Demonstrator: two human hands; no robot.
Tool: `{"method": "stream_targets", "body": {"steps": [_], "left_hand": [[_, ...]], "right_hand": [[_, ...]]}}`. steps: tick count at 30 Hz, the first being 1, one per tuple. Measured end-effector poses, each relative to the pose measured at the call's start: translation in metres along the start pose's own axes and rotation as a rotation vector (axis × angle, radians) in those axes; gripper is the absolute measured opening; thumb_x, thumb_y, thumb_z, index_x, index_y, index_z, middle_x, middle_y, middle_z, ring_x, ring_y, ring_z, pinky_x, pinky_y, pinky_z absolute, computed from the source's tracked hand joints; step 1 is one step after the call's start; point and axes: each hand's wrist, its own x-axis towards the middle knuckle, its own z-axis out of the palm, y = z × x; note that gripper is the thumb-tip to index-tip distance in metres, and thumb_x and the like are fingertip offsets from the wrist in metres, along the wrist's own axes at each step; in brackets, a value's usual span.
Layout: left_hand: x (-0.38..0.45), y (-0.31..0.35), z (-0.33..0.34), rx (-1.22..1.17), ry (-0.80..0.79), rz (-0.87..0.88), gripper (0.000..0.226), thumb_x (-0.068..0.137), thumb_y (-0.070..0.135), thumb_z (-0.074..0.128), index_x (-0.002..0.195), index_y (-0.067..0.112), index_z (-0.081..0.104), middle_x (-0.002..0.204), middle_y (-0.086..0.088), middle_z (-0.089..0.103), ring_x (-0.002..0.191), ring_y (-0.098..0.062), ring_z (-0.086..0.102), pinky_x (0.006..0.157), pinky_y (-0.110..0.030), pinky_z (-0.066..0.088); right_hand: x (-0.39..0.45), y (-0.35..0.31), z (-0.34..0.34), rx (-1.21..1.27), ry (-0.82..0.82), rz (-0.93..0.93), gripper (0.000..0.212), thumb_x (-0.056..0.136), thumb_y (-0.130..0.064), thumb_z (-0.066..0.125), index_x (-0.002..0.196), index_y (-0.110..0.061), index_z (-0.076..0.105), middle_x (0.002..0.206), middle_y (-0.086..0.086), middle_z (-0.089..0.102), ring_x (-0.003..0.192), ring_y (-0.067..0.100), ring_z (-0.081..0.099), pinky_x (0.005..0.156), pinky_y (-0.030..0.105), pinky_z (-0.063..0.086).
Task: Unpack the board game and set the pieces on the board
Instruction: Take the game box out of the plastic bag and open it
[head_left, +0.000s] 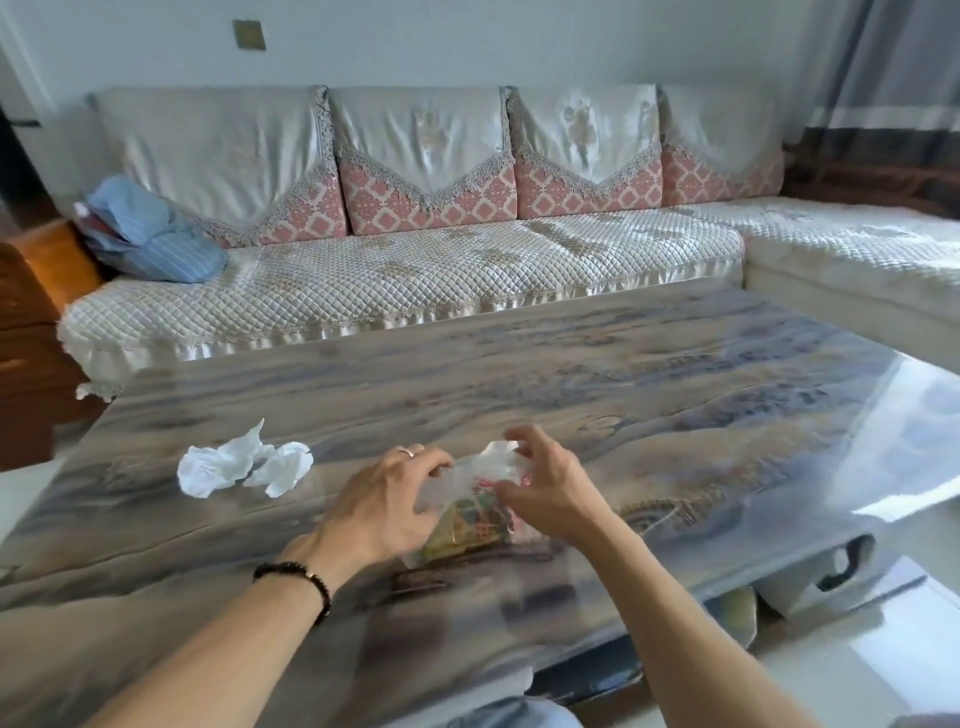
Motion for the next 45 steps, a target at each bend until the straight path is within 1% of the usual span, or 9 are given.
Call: {"method": "stream_targets", "body": {"steps": [6,12,16,21,25,28,33,38,45], "left_hand": [[0.003,0.006,-0.006,0.064,0.11,0.031,0.002,0.087,0.023,0.066,0.088,0.022,0.066,0.088,0.006,0.067,0.089,-0.022,0.061,0.073,-0.032,0.045],[0.001,-0.012,-0.012,0.029,0.157,0.111,0.01,0.085,0.021,0.067,0.094,0.02,0.064,0.096,0.009,0.058,0.084,-0.011,0.052,0.065,-0.031,0.045],[-0.001,-0.014,-0.015,0.075,0.086,0.252,0.017,0.07,0.017,0.08,0.07,0.022,0.064,0.073,0.008,0.06,0.069,-0.016,0.055,0.057,-0.031,0.049],[-0.012,-0.042,-0.024,0.151,-0.049,0.138,0.042,0.069,0.024,0.05,0.105,0.025,0.072,0.101,0.001,0.069,0.097,-0.022,0.06,0.09,-0.038,0.048],[-0.013,-0.017,-0.021,-0.023,0.028,0.091,0.058,0.078,0.03,0.026,0.121,0.021,0.065,0.113,-0.006,0.066,0.105,-0.028,0.057,0.093,-0.034,0.039],[-0.007,-0.008,-0.012,-0.106,0.055,0.026,0.038,0.09,0.034,0.029,0.095,0.02,0.063,0.102,-0.004,0.068,0.097,-0.026,0.061,0.085,-0.036,0.039],[-0.01,-0.019,0.002,-0.01,-0.113,0.044,0.038,0.098,0.036,0.042,0.067,0.016,0.049,0.085,-0.007,0.066,0.086,-0.026,0.06,0.075,-0.035,0.041],[-0.015,-0.034,0.016,-0.044,-0.141,0.001,0.048,0.095,0.046,0.052,0.064,0.011,0.063,0.127,0.002,0.063,0.111,-0.017,0.059,0.09,-0.033,0.046],[-0.009,-0.042,0.03,-0.127,-0.182,-0.055,0.043,0.072,0.039,0.078,0.082,0.032,0.037,0.131,0.007,0.048,0.115,-0.016,0.05,0.084,-0.038,0.048]], "right_hand": [[0.009,-0.006,0.003,-0.053,0.157,-0.052,0.011,0.077,-0.013,0.055,0.074,-0.006,0.063,0.069,0.01,0.065,0.071,0.031,0.061,0.063,0.038,0.049],[0.016,-0.031,-0.003,0.057,0.168,0.06,0.016,0.081,-0.015,0.051,0.093,-0.018,0.062,0.079,-0.003,0.057,0.07,0.017,0.061,0.061,0.029,0.05],[0.026,-0.046,-0.001,0.156,0.258,0.108,0.021,0.085,-0.019,0.053,0.071,-0.004,0.059,0.068,0.011,0.063,0.057,0.018,0.051,0.055,0.034,0.046],[0.032,-0.03,-0.029,0.135,0.416,0.376,0.05,0.084,-0.024,0.059,0.13,-0.012,0.045,0.125,0.013,0.055,0.115,0.031,0.051,0.099,0.042,0.042],[0.002,-0.065,-0.014,-0.257,0.781,-0.254,0.052,0.08,-0.02,0.062,0.129,-0.011,0.045,0.122,0.008,0.051,0.11,0.024,0.043,0.091,0.039,0.038],[-0.02,-0.074,0.01,-0.556,0.537,-0.788,0.021,0.077,-0.01,0.053,0.096,-0.012,0.061,0.094,0.004,0.061,0.087,0.025,0.052,0.074,0.035,0.041],[-0.006,-0.045,0.019,-0.827,-0.162,-0.474,0.02,0.09,-0.017,0.041,0.101,-0.016,0.058,0.097,0.001,0.065,0.091,0.027,0.06,0.087,0.037,0.042],[-0.012,-0.025,0.017,-0.781,-0.125,-0.411,0.035,0.097,-0.03,0.04,0.077,-0.013,0.063,0.078,0.005,0.067,0.073,0.027,0.06,0.08,0.035,0.044],[-0.001,-0.024,0.03,-0.854,-0.23,-0.263,0.049,0.087,-0.047,0.061,0.13,-0.028,0.047,0.108,0.004,0.066,0.09,0.026,0.063,0.065,0.033,0.044]]}}
